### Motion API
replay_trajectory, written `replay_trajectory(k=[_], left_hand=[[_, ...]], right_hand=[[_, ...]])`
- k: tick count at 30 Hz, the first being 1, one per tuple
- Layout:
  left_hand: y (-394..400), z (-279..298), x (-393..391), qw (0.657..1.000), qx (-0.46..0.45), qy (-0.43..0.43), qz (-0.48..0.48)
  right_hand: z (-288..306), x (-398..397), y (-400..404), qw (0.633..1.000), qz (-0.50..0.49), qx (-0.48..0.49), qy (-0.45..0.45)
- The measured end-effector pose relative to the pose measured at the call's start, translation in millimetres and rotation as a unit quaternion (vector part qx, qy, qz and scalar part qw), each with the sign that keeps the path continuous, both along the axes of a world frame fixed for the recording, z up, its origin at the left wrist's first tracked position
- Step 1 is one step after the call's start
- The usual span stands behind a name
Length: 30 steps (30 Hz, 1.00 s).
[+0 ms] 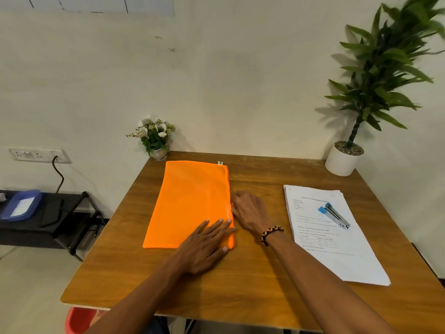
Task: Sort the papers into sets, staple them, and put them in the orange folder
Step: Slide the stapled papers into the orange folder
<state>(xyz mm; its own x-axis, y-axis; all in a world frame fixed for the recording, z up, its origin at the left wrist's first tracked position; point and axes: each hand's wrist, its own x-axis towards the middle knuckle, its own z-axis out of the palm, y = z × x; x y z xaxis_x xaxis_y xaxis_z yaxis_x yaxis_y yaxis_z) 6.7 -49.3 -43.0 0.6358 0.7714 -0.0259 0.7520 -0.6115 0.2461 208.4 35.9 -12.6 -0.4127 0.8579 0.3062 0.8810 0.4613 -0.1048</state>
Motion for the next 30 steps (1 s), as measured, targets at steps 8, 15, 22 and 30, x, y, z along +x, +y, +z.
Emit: replay_trajectory(k=[8,15,22,30], left_hand=[[8.2,6.5,-4.5,0.976,-0.096,-0.179,0.073],[50.1,-2.0,17.6,0.978,0.037,-0.080,0.188],[57.0,-13.4,12.5,0.993,0.039,0.032,0.106],[52.6,-8.0,12.0,0.995,0.023,0.036,0.085]], right_hand=[[-6.0,1.9,6.2,0.998,-0.015,-0.047,0.038],[5.9,9.9,1.9,0.968,0.087,-0.233,0.039],[4.6,28.6,0.0,0.960,0.085,-0.252,0.088],[7.3,39.4,36.9,0.996,-0.031,-0.085,0.025]])
